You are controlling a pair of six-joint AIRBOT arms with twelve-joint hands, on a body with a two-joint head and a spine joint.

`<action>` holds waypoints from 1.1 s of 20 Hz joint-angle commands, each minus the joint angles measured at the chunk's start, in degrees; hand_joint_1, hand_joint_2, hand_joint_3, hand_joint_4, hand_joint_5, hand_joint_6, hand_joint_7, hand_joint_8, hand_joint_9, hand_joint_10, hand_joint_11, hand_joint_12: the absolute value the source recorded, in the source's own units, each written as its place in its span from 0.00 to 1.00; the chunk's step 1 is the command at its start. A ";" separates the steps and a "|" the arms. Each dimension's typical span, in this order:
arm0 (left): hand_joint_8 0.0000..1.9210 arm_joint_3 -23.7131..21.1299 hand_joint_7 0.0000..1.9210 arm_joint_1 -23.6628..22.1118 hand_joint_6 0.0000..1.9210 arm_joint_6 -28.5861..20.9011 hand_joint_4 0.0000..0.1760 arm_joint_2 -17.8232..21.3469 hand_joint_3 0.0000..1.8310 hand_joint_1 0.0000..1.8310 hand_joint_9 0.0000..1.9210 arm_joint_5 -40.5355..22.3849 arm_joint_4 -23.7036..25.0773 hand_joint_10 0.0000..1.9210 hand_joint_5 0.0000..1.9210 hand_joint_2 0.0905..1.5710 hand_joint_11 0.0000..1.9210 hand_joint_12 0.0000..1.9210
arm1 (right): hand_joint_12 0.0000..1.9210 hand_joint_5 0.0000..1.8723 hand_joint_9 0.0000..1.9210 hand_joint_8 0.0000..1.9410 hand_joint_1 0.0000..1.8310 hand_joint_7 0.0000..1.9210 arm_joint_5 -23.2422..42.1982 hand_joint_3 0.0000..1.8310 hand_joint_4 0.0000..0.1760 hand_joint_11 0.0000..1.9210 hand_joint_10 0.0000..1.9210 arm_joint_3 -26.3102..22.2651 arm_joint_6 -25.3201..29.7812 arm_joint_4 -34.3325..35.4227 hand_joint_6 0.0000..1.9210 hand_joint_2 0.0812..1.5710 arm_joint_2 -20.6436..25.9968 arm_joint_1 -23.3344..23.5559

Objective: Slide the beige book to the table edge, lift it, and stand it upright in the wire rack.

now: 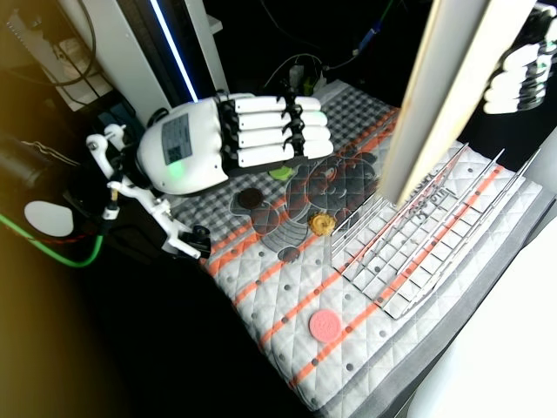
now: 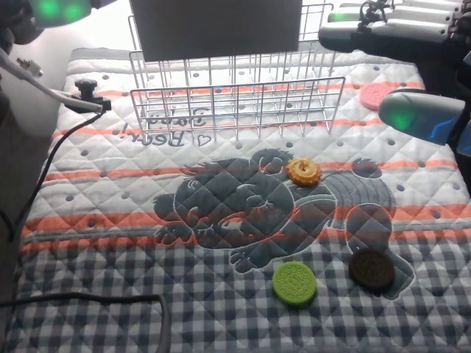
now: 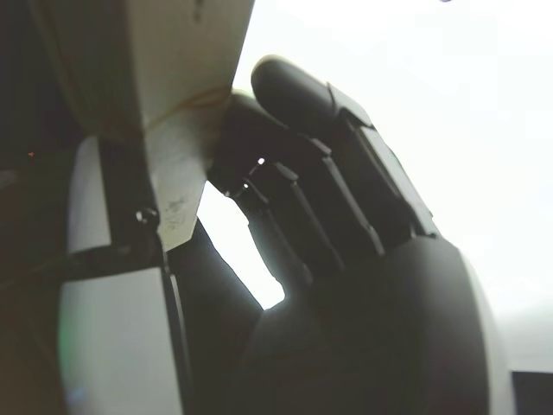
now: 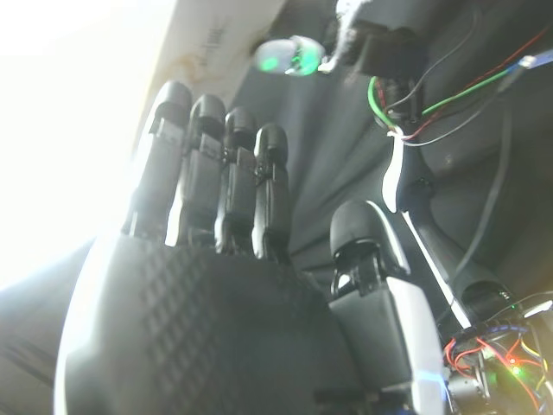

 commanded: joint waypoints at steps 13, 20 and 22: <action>0.30 0.87 0.63 -1.00 0.36 -1.02 0.00 0.33 0.00 0.77 0.57 -3.96 1.02 0.55 0.55 0.64 0.51 0.59 | 0.03 0.21 0.18 0.00 0.00 0.21 6.78 0.00 0.00 0.16 0.01 -0.02 0.17 2.47 0.00 0.93 -0.27 0.08; 0.25 1.09 0.65 -0.60 0.39 -1.10 0.00 0.12 0.00 0.77 0.58 -3.48 0.82 0.53 0.55 0.64 0.52 0.60 | 0.03 0.23 0.22 0.00 0.00 0.23 6.78 0.00 0.00 0.21 0.00 0.03 0.17 2.49 0.00 0.93 -0.37 0.00; 0.25 0.94 0.65 0.15 0.39 -1.37 0.00 -0.05 0.00 0.77 0.58 -4.01 0.03 0.52 0.54 0.64 0.54 0.60 | 0.03 0.22 0.21 0.00 0.00 0.22 6.78 0.00 0.00 0.21 0.00 0.02 0.18 2.50 0.00 0.93 -0.41 -0.02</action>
